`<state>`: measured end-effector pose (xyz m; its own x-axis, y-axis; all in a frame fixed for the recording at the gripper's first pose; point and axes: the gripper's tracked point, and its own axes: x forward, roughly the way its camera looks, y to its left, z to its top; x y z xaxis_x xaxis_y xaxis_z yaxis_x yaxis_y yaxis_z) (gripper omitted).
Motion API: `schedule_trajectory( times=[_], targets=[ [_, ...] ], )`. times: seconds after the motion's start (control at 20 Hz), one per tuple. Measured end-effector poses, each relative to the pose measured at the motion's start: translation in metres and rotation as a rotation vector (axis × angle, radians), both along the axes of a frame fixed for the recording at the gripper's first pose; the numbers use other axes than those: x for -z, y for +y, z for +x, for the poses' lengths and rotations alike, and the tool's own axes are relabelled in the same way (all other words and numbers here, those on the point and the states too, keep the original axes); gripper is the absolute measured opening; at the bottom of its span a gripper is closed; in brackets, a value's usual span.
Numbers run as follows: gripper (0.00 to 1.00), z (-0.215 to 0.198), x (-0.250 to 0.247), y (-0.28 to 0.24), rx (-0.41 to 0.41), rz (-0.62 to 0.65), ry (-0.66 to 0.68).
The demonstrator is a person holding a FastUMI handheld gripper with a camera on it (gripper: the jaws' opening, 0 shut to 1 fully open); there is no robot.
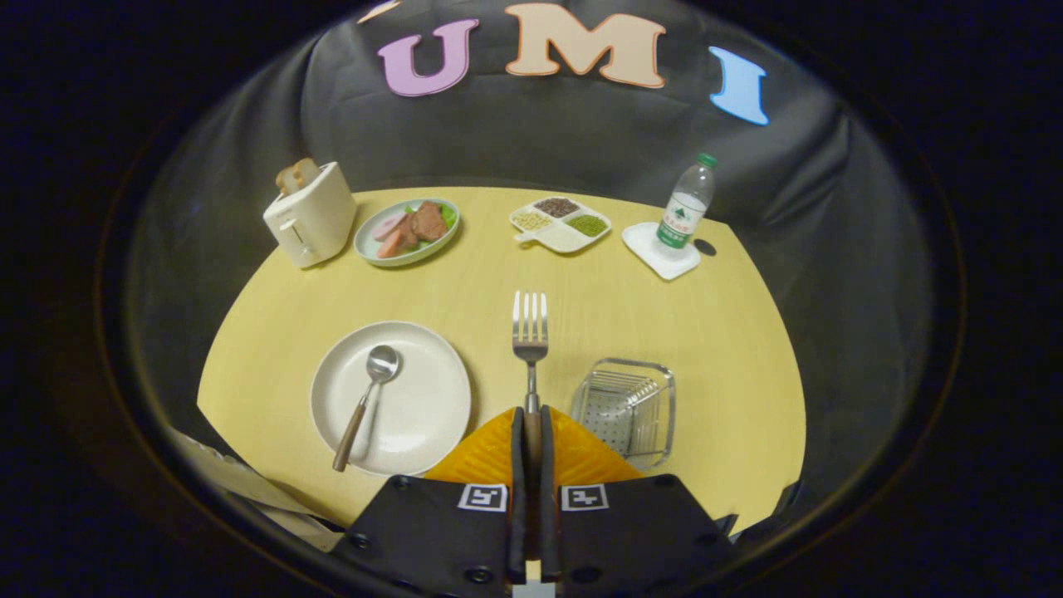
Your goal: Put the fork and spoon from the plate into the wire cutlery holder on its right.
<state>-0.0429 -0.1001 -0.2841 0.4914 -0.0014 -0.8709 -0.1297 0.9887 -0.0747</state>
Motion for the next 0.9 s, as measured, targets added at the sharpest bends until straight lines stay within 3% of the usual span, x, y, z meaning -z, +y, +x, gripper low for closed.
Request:
schedule_trajectory(
  times=[0.9],
  targets=[
    [0.13, -0.039, 0.009, -0.064, 0.072, -0.096, 0.091]
  ],
)
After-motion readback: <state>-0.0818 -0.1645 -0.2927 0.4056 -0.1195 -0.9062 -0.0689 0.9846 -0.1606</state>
